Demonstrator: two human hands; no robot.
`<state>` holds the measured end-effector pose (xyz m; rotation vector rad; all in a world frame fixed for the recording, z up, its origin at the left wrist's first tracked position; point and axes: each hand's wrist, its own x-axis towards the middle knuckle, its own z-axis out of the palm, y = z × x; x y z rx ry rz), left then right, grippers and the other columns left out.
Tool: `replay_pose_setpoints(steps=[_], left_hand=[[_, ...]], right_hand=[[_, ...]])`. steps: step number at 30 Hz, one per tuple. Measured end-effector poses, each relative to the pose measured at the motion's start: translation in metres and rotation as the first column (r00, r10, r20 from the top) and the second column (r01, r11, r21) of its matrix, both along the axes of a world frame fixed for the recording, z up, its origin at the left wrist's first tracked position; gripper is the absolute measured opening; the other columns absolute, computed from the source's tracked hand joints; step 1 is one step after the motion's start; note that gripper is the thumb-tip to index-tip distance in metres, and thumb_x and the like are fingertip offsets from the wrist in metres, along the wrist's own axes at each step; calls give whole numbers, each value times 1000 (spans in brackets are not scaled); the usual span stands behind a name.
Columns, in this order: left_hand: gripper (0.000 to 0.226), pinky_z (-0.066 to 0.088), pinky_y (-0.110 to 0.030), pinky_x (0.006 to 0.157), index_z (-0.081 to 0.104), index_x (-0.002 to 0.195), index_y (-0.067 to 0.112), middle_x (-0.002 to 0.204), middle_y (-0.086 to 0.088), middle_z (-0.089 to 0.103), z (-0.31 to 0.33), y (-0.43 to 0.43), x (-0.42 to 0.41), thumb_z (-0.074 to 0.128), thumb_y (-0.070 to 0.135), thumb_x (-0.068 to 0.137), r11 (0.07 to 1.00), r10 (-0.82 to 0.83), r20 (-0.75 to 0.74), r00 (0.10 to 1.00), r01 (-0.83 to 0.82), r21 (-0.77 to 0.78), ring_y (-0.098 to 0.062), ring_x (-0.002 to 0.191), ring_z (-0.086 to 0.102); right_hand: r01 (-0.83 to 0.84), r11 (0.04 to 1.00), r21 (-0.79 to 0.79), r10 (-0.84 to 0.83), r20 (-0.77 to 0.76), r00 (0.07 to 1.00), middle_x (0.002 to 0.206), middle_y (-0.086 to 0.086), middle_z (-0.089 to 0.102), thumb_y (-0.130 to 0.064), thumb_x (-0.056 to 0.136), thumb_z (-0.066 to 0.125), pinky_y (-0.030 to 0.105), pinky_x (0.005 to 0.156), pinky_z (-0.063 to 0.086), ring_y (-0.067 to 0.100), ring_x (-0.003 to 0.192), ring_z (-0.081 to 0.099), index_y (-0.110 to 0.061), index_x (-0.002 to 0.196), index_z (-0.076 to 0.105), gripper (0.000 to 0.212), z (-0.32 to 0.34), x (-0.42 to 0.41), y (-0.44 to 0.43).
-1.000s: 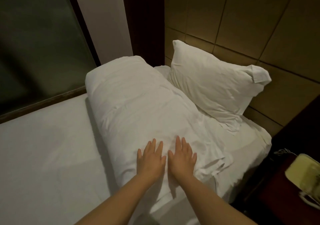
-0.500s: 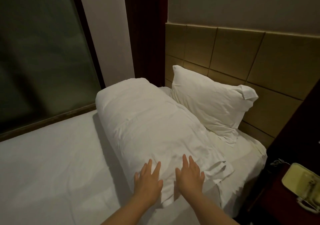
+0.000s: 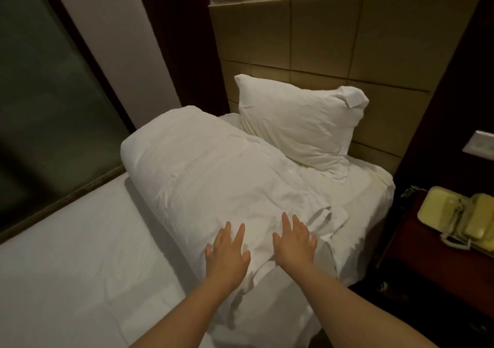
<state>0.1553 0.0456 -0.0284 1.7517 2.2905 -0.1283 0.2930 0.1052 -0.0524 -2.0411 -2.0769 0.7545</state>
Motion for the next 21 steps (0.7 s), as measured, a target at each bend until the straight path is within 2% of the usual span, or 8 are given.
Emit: replay_pose_setpoints(steps=[5,12,16,19,21], left_hand=[[62,5,-47,117,-6,149,38,160,2,-9,2,28,23,26,54,98,996,-86,-102,991,84,-29,-23,147,-2],[55,8,-49,116,6,148,45,160,1,0,-2,96,80,34,43,100,980,-197,-124,973,194,-33,-21,147,5],[55,6,-49,116,7,148,45,160,2,2,0,144,112,34,43,101,966,-259,-165,952,259,-25,-22,147,2],[52,6,-49,116,8,149,42,160,2,4,0,180,126,29,40,102,964,-264,-185,946,265,-24,-21,147,-2],[53,6,-50,116,10,150,38,160,2,5,-2,201,131,30,32,102,964,-264,-185,946,259,-53,-20,147,-2]], right_hand=[[86,996,-34,-89,-87,992,161,0,-1,-43,102,27,47,118,4,23,147,4,-30,153,0,59,-10,23,20],[193,977,-93,-210,-231,950,161,2,4,-48,99,35,49,117,7,25,147,8,-29,153,6,64,-29,74,70],[195,958,-211,-253,-299,920,160,0,8,-55,93,45,49,117,9,26,146,10,-30,152,6,76,-49,113,113],[141,948,-284,-244,-369,897,160,1,11,-60,90,48,47,115,19,28,144,17,-29,153,5,82,-62,130,137],[103,942,-320,-244,-441,864,160,1,10,-60,90,48,45,114,25,28,143,21,-28,153,5,83,-66,136,151]])
